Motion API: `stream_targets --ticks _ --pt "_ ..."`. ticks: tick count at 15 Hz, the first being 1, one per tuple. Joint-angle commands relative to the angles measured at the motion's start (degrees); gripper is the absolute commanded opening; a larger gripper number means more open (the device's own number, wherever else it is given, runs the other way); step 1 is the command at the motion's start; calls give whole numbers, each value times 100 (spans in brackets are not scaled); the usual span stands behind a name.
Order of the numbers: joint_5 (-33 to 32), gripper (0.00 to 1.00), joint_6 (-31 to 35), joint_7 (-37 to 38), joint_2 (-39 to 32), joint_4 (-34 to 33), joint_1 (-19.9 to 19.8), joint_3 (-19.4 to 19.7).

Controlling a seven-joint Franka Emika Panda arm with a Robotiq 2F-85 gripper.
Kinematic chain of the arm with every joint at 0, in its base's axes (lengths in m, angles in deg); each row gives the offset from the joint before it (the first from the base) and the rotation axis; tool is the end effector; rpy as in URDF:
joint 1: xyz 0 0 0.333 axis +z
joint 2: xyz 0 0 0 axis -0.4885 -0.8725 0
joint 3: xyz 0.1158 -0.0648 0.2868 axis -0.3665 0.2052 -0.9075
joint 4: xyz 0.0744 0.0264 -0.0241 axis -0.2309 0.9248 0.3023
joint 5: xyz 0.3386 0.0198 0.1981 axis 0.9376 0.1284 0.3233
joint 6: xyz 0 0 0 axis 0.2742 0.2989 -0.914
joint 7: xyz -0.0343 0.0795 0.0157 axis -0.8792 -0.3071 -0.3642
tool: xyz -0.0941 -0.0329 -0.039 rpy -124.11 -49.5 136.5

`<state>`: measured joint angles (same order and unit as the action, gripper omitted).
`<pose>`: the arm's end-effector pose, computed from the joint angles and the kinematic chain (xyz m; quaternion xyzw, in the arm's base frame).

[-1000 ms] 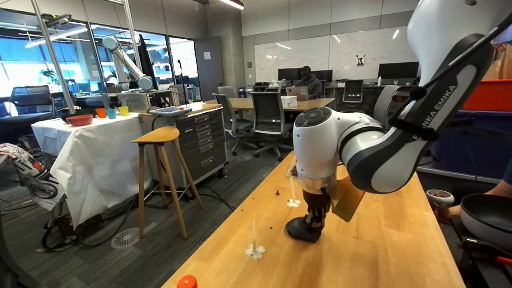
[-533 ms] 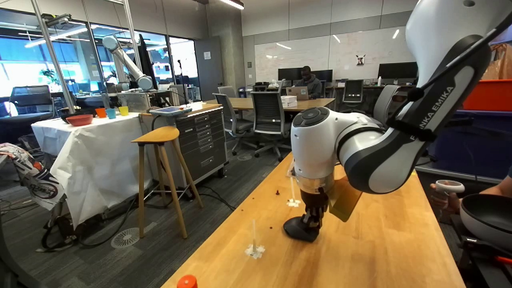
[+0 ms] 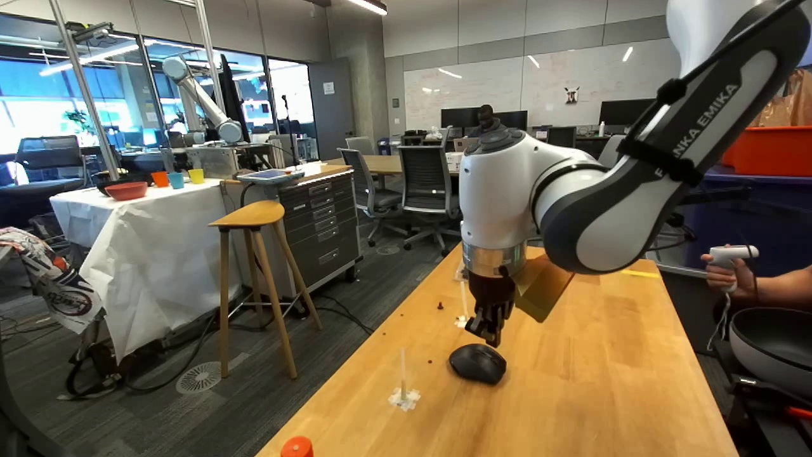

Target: Left click the mouse

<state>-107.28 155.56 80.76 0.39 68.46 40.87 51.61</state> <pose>0.5751 0.0645 0.2103 0.9855 -0.1154 0.0383 0.1185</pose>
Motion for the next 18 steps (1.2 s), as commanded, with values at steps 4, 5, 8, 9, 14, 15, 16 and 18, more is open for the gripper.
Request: stream_targets --ticks 4,5,8,9,14,15,16,18 --pt "1238 3 -1235 -1350 1273 198 -238 -522" --pt "1397 3 -1458 -1501 1397 164 -262 -579" --pt "1714 3 -2219 -1776 1768 28 -309 -678" --pt "1753 3 -2402 -1837 1889 -5 -321 -699" --pt "1812 4 -3061 -2122 2407 -154 -404 -750" --pt "1792 3 -3137 -2142 2490 -178 -419 -753" --pt "1794 3 -3208 -2181 2578 -197 -439 -752" --pt "1816 5 -3285 -2253 2707 -227 -478 -750"
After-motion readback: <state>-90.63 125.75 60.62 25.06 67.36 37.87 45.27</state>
